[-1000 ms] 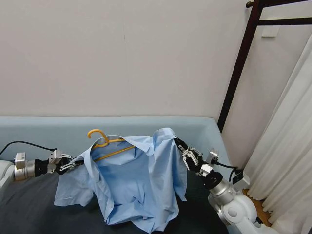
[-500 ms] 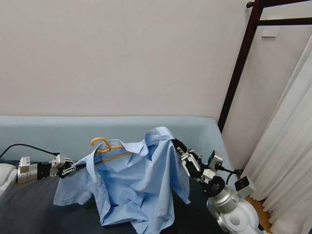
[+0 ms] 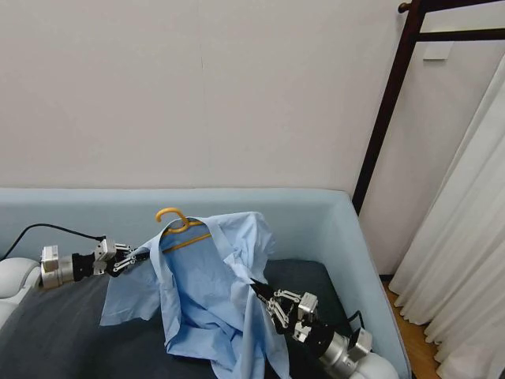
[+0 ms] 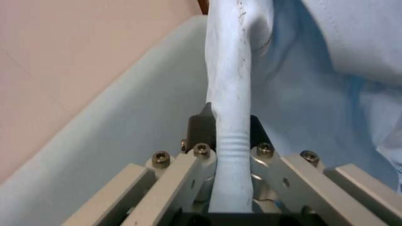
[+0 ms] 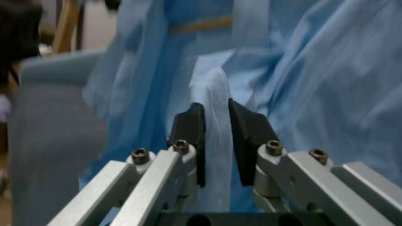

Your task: Pick up the clothes from the sofa and hang them on the clothes hanger.

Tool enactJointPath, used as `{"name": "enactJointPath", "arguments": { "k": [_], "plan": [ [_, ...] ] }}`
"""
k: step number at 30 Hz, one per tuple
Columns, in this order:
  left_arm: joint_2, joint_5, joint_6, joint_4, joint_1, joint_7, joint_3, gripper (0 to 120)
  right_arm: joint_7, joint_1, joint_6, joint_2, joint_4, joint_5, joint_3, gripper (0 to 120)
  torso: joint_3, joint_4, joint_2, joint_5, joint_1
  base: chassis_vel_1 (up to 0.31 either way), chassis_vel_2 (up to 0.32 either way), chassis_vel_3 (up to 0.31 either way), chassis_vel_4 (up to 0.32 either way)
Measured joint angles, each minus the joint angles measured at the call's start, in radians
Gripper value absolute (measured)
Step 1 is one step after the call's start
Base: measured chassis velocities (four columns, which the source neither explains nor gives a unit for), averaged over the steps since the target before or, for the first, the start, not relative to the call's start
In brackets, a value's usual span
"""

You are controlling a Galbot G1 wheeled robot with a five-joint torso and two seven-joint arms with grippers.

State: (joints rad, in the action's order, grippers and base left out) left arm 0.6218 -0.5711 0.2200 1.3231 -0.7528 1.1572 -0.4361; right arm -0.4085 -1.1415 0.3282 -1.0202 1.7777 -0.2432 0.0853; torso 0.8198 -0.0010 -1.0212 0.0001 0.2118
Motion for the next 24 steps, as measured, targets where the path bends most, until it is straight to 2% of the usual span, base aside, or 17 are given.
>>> {"name": "enactJointPath", "arguments": {
  "k": [2,6,8,11,12,15,18,21,24],
  "plan": [
    [-0.01,-0.009,-0.007,0.013,0.004,-0.009,-0.002,1,0.002,-0.001,0.001,0.006,-0.011,0.043,0.002,23,0.0,0.0,0.0,-0.0001,0.0,0.0,0.0,0.0,0.0],
    [-0.045,-0.061,-0.041,0.071,0.016,-0.062,-0.005,1,0.002,-0.001,0.027,0.025,-0.028,0.127,0.004,42,0.0,-0.0002,0.0,-0.0001,0.0,0.0,0.0,0.0,0.0],
    [-0.046,-0.064,-0.043,0.074,0.017,-0.065,-0.006,1,0.002,-0.001,0.028,0.025,-0.027,0.126,0.004,42,0.0,-0.0002,0.0,-0.0001,0.0,0.0,0.0,0.0,0.0],
    [-0.069,-0.109,-0.082,0.124,0.026,-0.1,-0.012,1,0.0,0.004,0.082,0.029,0.026,-0.005,-0.002,61,0.0,-0.0003,0.0,-0.0001,0.0,0.0,0.0,0.0,0.0],
    [-0.069,-0.109,-0.082,0.124,0.026,-0.1,-0.012,1,0.0,0.004,0.082,0.029,0.026,-0.005,-0.002,61,0.0,-0.0003,0.0,-0.0001,0.0,0.0,0.0,0.0,0.0],
    [-0.085,-0.131,-0.109,0.155,0.027,-0.116,-0.024,1,0.017,0.029,0.159,0.023,0.069,-0.125,-0.016,74,0.0,-0.0003,0.0,-0.0003,0.0,0.0,0.0,0.0,0.0],
    [-0.092,-0.132,-0.115,0.167,0.02,-0.12,-0.029,1,0.036,0.04,0.178,0.019,0.081,-0.149,-0.023,79,0.0,-0.0003,0.0,-0.0002,0.0,0.0,0.0,0.0,0.0],
    [-0.104,-0.115,-0.131,0.205,-0.021,-0.127,-0.037,1,0.135,0.071,0.203,0.005,0.125,-0.181,-0.052,95,0.0,0.0,0.0,-0.0001,0.0,0.0,0.0,0.0,0.0],
    [-0.1,-0.087,-0.14,0.235,-0.07,-0.138,-0.038,1,0.238,0.094,0.199,-0.01,0.166,-0.175,-0.095,100,0.0,0.0001,0.0,-0.0003,0.0,0.0,0.0,0.0,0.0]
  ]
}}
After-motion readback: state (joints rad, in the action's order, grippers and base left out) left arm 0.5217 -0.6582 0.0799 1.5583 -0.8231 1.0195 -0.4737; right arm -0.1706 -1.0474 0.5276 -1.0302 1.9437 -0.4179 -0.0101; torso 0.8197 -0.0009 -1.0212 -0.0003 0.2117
